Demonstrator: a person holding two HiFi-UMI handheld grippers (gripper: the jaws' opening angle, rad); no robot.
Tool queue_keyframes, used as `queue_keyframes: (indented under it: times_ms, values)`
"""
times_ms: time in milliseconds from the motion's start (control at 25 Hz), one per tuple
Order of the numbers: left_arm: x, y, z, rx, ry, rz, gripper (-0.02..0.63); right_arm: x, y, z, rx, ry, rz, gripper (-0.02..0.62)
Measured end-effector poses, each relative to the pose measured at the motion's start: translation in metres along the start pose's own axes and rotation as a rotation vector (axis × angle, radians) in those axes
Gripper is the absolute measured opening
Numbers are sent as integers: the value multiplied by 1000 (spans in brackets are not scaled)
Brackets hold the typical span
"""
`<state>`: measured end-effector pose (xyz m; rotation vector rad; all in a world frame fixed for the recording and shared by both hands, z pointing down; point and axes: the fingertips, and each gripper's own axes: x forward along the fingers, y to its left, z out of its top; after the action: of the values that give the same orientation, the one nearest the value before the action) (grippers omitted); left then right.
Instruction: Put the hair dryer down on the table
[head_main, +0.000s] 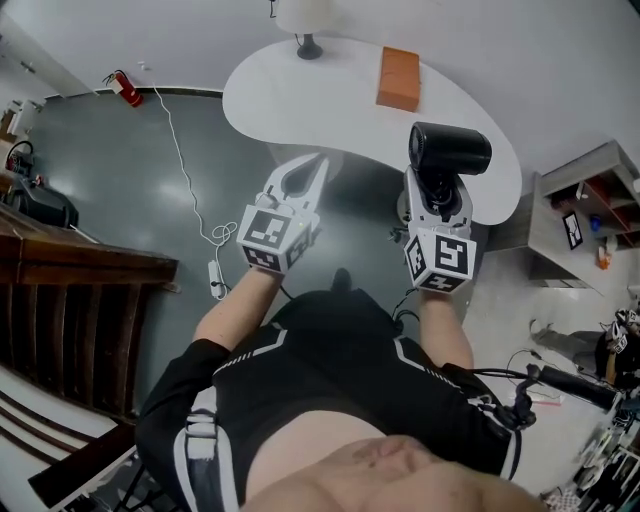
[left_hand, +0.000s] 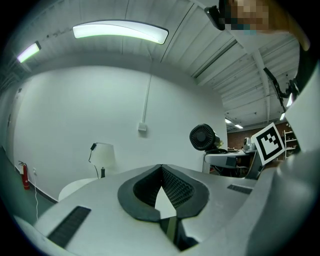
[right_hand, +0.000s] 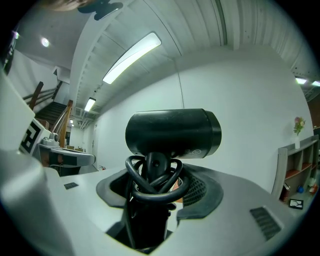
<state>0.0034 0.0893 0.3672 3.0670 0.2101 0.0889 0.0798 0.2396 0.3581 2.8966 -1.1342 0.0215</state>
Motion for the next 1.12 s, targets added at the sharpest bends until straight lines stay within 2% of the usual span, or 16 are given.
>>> queue_keyframes:
  times_ms: [280, 560, 880, 1120]
  values:
    - [44, 10, -5, -11, 19, 17, 31, 37, -25, -8, 6, 17, 32, 262]
    - [66, 21, -4, 0, 21, 39, 31, 65, -39, -7, 3, 16, 57, 262]
    - [75, 54, -8, 2, 27, 48, 31, 100, -26, -11, -3, 18, 72, 262]
    - [85, 100, -2, -9, 6, 47, 31, 141, -7, -7, -12, 23, 70, 262]
